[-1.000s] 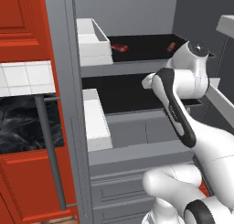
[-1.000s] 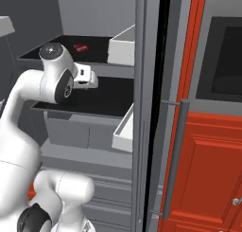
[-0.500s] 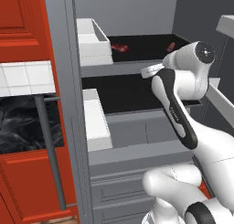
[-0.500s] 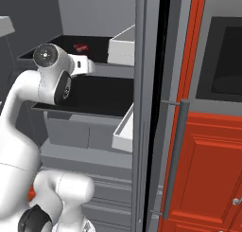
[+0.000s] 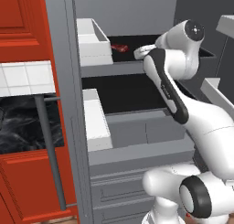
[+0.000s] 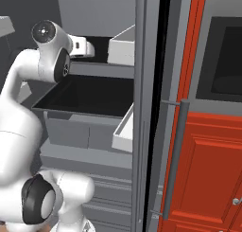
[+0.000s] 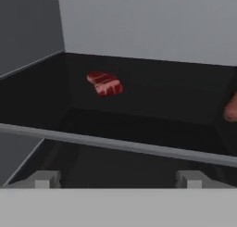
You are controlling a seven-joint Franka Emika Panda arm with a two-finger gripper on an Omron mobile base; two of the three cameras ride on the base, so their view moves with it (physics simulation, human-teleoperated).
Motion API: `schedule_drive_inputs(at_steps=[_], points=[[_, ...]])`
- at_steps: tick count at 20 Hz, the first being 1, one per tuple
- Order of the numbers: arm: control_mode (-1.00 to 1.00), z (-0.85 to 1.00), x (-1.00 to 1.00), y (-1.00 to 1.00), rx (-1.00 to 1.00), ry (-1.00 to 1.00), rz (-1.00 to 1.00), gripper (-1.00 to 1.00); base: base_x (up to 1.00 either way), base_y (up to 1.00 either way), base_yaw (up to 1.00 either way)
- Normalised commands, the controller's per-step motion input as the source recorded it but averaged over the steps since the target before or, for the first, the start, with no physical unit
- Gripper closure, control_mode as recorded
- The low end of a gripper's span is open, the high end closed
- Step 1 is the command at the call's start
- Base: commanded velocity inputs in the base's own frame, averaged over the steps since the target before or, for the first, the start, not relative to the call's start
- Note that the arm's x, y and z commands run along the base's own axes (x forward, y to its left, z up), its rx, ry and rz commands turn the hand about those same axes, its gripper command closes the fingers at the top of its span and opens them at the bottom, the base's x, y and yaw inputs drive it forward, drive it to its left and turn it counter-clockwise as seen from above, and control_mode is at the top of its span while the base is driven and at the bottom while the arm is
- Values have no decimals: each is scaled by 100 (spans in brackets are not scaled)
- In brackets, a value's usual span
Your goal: Move the steak and sausage from the top shelf to the second highest shelf to make space. Then, place the pitcher from the counter on the cleared top shelf.
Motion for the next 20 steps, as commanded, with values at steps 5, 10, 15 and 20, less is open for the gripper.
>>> schedule_drive_inputs(at_steps=[5,10,15,20], points=[[-100,-2,63,29,0,6,0,-100,0,0,0],[-100,-23,74,22,4,9,0,-100,0,0,0],[-100,-27,84,22,1,13,0,-100,0,0,0],[-100,-11,74,19,0,5,0,-100,0,0,0]])
